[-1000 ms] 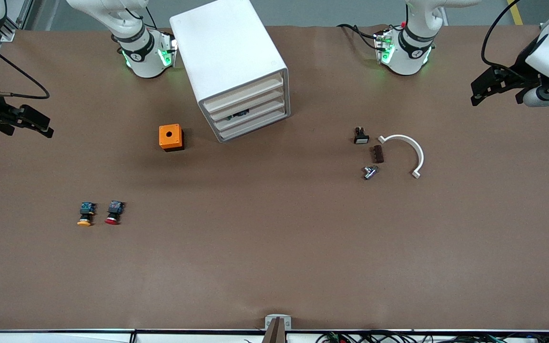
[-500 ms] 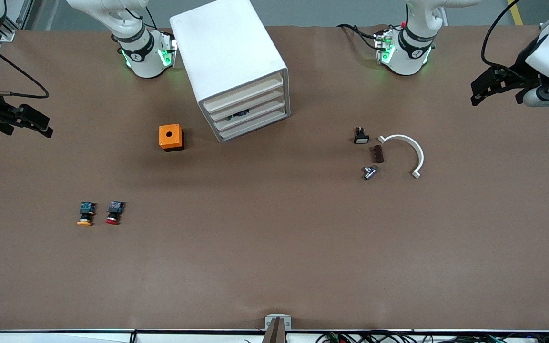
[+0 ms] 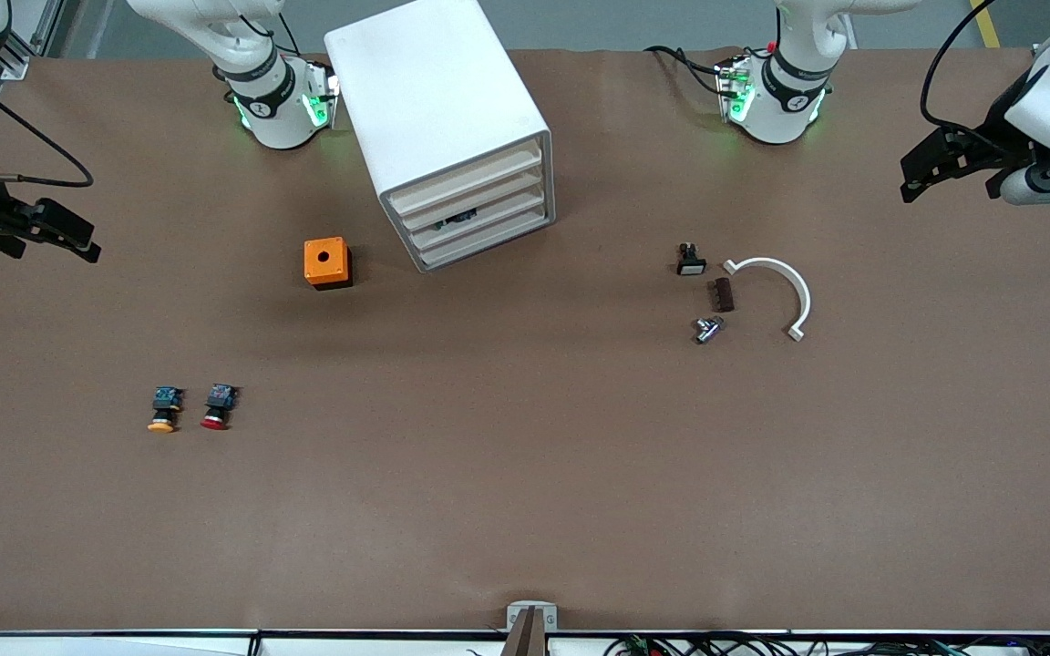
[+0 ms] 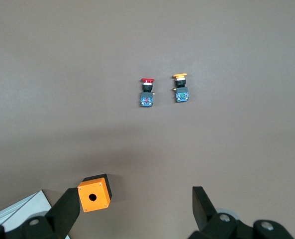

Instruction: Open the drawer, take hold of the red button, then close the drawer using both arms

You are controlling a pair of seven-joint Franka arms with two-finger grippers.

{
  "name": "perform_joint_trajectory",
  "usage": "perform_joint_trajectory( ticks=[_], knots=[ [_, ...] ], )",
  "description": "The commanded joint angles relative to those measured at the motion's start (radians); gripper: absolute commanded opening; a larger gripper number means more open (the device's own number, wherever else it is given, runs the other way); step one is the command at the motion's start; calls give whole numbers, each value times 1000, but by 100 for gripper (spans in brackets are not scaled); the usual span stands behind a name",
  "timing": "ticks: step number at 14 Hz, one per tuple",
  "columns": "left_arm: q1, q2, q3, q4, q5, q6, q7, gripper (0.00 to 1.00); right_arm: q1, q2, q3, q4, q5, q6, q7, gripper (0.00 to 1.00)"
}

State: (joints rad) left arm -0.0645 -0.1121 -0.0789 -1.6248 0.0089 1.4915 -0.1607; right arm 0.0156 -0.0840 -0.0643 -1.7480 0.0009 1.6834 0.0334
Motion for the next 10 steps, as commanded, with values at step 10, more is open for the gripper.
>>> perform_joint_trajectory(
  ticks=[10],
  knots=[
    [5, 22, -1, 23, -10, -14, 4, 100, -5, -19, 8, 41, 8, -39, 11, 100]
  ],
)
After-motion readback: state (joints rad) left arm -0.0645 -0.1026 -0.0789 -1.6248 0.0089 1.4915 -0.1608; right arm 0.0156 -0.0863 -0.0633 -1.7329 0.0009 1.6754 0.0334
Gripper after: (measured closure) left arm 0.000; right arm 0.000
